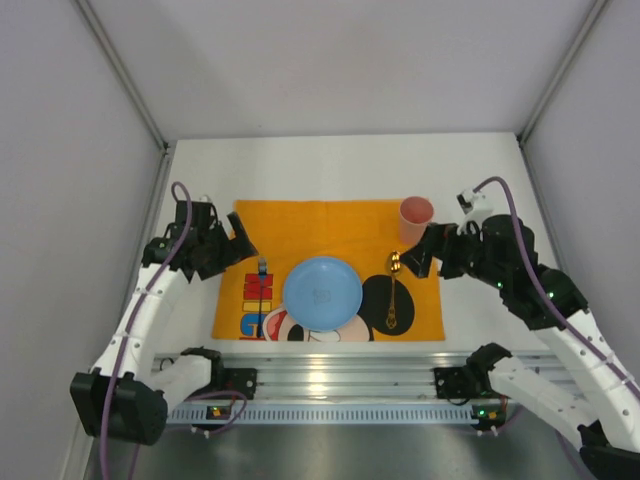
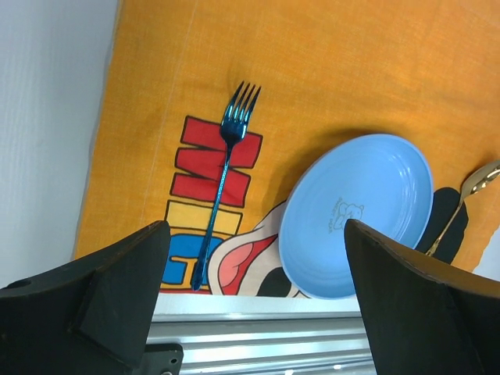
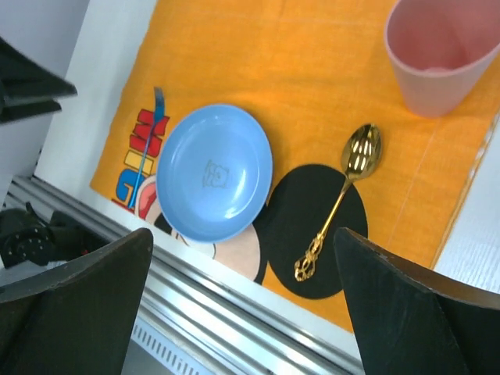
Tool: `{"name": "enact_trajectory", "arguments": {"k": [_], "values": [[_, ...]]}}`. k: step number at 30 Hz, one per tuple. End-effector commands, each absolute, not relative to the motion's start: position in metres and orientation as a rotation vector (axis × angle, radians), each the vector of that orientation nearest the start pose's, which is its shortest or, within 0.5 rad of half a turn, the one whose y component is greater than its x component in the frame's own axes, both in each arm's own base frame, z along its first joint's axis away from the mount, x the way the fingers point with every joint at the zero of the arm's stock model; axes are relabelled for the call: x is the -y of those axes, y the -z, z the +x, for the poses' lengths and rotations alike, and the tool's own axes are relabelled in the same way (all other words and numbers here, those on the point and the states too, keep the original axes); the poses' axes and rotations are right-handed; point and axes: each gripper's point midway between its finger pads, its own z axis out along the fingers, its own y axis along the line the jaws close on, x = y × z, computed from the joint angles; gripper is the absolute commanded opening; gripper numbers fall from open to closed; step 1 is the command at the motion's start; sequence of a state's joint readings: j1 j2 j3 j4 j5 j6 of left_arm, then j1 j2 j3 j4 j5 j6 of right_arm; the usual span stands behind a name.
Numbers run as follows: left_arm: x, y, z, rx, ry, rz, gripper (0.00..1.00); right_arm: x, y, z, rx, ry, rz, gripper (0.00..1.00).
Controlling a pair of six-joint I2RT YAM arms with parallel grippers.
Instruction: Set the dinner table for one person
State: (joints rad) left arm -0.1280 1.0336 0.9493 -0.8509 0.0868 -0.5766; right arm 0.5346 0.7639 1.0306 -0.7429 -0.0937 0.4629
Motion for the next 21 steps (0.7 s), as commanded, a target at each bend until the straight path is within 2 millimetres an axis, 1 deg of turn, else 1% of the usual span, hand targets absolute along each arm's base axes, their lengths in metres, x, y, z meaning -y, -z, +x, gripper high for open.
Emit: {"name": "enact_trajectory", "arguments": {"k": [1, 2, 3, 4, 5, 6, 7, 8, 9, 10, 13, 17, 21], "values": [[0.068, -0.198, 0.28, -2.345, 0.381, -0.421, 0.98, -0.155, -0.24, 0.161, -2.202, -0.759, -0.221, 1.0], [0.066, -0.198, 0.284, -2.352, 0.356, -0.396, 0.98, -0.152, -0.231, 0.155, -2.214, -0.763, -0.211, 1.0], [0.065, -0.201, 0.287, -2.346, 0.346, -0.385, 0.98, -0.146, -0.235, 0.145, -2.18, -0.783, -0.184, 1.0], [0.062, -0.208, 0.292, -2.328, 0.328, -0.378, 0.98, -0.14, -0.229, 0.141, -2.178, -0.77, -0.16, 1.0], [0.062, -0.206, 0.295, -2.336, 0.317, -0.373, 0.98, -0.135, -0.228, 0.135, -2.174, -0.778, -0.123, 0.99], [0.061, -0.208, 0.298, -2.331, 0.315, -0.375, 0.98, -0.129, -0.235, 0.128, -2.113, -0.793, -0.108, 1.0], [0.062, -0.215, 0.302, -2.314, 0.321, -0.376, 0.98, -0.124, -0.233, 0.126, -2.099, -0.785, -0.088, 1.0], [0.063, -0.215, 0.305, -2.315, 0.326, -0.384, 0.98, -0.12, -0.233, 0.122, -2.084, -0.784, -0.084, 1.0], [0.064, -0.216, 0.307, -2.312, 0.332, -0.386, 0.98, -0.115, -0.239, 0.117, -2.039, -0.79, -0.075, 1.0], [0.065, -0.219, 0.31, -2.305, 0.339, -0.38, 0.98, -0.11, -0.239, 0.117, -2.023, -0.773, -0.057, 1.0], [0.068, -0.216, 0.315, -2.303, 0.353, -0.389, 0.98, -0.104, -0.239, 0.115, -2.016, -0.754, -0.035, 1.0], [0.069, -0.215, 0.318, -2.297, 0.365, -0.39, 0.98, -0.104, -0.233, 0.118, -2.052, -0.733, -0.024, 1.0], [0.068, -0.214, 0.319, -2.299, 0.356, -0.387, 0.98, -0.105, -0.231, 0.118, -2.059, -0.734, -0.033, 1.0]]}}
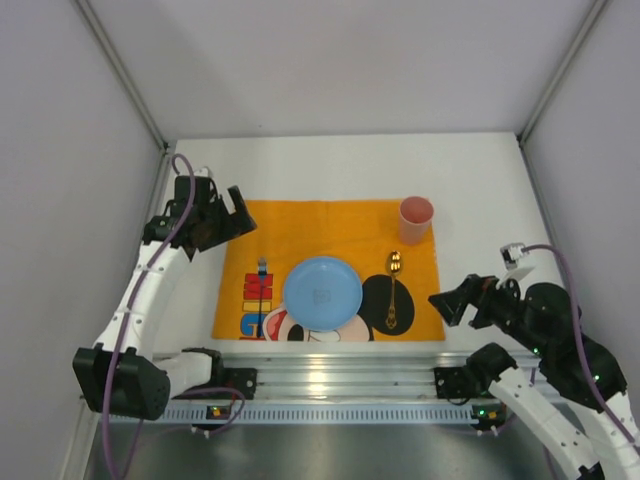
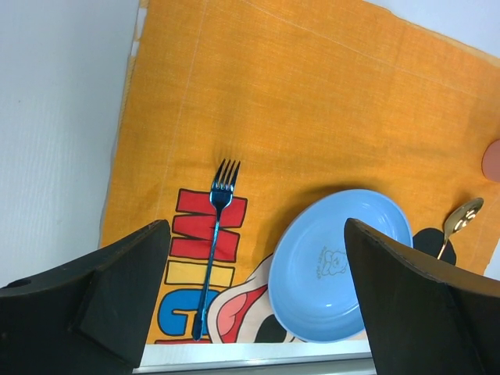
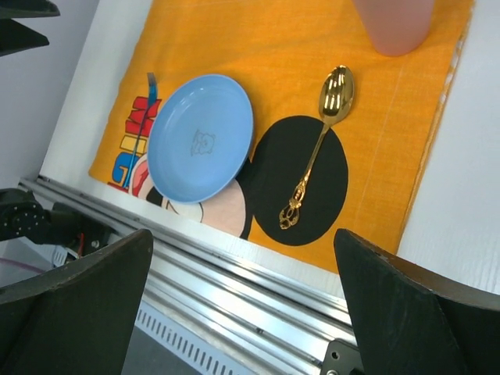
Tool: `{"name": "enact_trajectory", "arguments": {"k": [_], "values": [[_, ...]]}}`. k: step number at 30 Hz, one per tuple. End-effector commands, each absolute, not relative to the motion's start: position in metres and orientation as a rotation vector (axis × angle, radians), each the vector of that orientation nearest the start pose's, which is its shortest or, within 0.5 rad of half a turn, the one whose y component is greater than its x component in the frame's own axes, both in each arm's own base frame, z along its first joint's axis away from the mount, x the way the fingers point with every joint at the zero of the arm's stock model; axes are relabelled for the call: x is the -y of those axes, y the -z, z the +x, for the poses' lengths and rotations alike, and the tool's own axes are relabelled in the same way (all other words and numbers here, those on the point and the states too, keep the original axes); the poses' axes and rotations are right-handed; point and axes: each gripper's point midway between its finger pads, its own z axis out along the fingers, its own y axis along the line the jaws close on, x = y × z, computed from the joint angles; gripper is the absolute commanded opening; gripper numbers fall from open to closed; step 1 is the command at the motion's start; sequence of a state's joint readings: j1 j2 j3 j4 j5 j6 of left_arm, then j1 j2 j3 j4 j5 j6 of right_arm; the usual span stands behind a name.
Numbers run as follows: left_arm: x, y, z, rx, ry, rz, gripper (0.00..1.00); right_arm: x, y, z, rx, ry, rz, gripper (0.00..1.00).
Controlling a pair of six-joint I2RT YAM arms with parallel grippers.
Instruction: Set the dinner table for one person
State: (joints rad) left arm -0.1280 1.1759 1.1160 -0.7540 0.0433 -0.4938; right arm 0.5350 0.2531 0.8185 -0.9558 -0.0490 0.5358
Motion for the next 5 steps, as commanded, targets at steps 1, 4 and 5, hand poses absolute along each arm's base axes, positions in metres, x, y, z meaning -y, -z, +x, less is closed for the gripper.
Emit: {"name": "enact_trajectory", "arguments": {"k": [1, 4, 5], "values": [[0.0683, -0.2159, 0.3193, -2.294, 0.356, -0.382, 0.98, -0.1069, -0.2323, 0.1185, -2.05, -0.741, -0.044, 1.0], [0.0656, -0.2167, 0.3224, -2.279, 0.338, -0.377, 0.98, -0.1035, -0.225, 0.117, -2.082, -0.718, -0.03, 1.0], [0.0649, -0.2179, 0.324, -2.271, 0.332, -0.373, 0.98, -0.1014, -0.2238, 0.118, -2.092, -0.701, -0.016, 1.0]]}}
